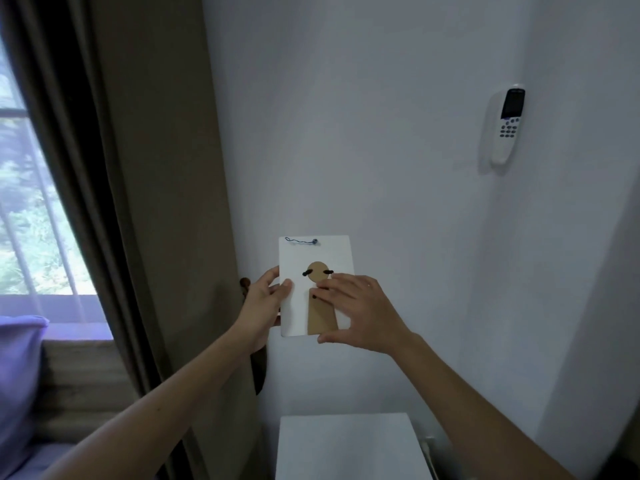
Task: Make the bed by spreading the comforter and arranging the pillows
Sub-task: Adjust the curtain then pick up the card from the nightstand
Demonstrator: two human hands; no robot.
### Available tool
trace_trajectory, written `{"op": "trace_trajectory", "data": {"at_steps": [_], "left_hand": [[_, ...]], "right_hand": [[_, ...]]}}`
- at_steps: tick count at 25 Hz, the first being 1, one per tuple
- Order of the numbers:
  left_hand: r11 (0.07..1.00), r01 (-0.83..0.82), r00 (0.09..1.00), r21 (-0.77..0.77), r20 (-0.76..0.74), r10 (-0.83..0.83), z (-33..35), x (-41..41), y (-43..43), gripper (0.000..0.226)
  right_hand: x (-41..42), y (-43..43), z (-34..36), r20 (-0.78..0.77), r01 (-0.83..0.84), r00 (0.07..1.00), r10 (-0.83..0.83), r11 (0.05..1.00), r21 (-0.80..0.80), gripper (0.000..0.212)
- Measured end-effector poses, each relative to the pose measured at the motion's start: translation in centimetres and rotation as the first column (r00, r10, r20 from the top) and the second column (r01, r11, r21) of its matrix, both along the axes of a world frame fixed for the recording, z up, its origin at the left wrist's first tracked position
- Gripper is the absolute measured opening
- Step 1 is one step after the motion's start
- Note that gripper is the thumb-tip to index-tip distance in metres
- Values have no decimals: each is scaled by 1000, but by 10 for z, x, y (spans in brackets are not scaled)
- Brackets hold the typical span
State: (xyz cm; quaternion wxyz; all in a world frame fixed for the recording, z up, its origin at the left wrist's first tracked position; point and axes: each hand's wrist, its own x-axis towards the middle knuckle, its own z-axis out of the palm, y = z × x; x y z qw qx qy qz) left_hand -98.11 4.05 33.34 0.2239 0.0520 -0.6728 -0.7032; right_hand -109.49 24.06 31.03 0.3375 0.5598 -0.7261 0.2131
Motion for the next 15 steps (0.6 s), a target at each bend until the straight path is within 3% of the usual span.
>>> {"op": "trace_trajectory", "data": {"at_steps": [6,11,13,15], "left_hand": [[999,19,1000,28,-15,-19,1,16,1,32],[1000,20,1000,12,-22,-20,3,22,-2,31],[1000,1,999,10,-40,0,4,22,-3,30],[999,-49,997,-13,-60,49,4,22,-1,29]], "right_hand": [[10,3,5,-65,-47,997,44,998,-38,73],[18,1,8,-33,-69,997,67,995,-66,54],[19,1,5,60,-77,995,78,997,-15,54],[21,5,7,396,-122,912,109,992,9,50]]}}
